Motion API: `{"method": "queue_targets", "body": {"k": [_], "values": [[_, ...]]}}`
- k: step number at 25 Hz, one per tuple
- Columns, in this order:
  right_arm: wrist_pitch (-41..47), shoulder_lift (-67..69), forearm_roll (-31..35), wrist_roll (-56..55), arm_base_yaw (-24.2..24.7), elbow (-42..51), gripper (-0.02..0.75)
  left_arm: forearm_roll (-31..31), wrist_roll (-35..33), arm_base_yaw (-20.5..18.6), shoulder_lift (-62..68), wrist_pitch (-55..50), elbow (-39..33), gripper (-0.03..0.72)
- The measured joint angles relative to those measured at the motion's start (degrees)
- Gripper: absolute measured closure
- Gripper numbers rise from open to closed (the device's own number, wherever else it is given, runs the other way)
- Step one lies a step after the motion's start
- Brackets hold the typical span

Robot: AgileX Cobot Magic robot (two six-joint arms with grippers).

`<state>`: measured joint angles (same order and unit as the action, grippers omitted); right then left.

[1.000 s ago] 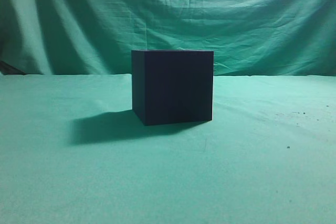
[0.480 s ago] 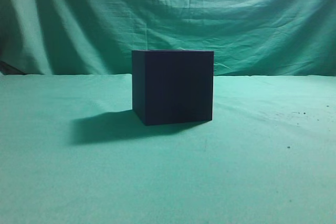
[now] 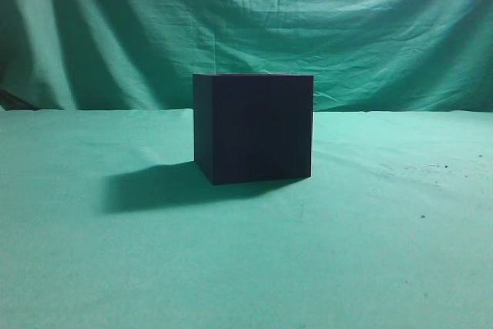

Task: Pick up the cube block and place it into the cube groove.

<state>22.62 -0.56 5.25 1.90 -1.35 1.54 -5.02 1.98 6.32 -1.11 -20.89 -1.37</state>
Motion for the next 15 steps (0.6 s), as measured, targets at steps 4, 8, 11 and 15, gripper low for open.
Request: {"method": "queue_targets", "body": {"k": [4, 8, 11, 15], "values": [[0.09, 0.0, 0.33, 0.0, 0.0, 0.0, 0.688, 0.0, 0.0, 0.0, 0.0, 0.0, 0.0, 0.688], [0.09, 0.0, 0.52, 0.0, 0.0, 0.0, 0.688, 0.0, 0.0, 0.0, 0.0, 0.0, 0.0, 0.688], [0.09, 0.0, 0.52, 0.0, 0.0, 0.0, 0.688, 0.0, 0.0, 0.0, 0.0, 0.0, 0.0, 0.688], [0.09, 0.0, 0.52, 0.0, 0.0, 0.0, 0.688, 0.0, 0.0, 0.0, 0.0, 0.0, 0.0, 0.688]]}}
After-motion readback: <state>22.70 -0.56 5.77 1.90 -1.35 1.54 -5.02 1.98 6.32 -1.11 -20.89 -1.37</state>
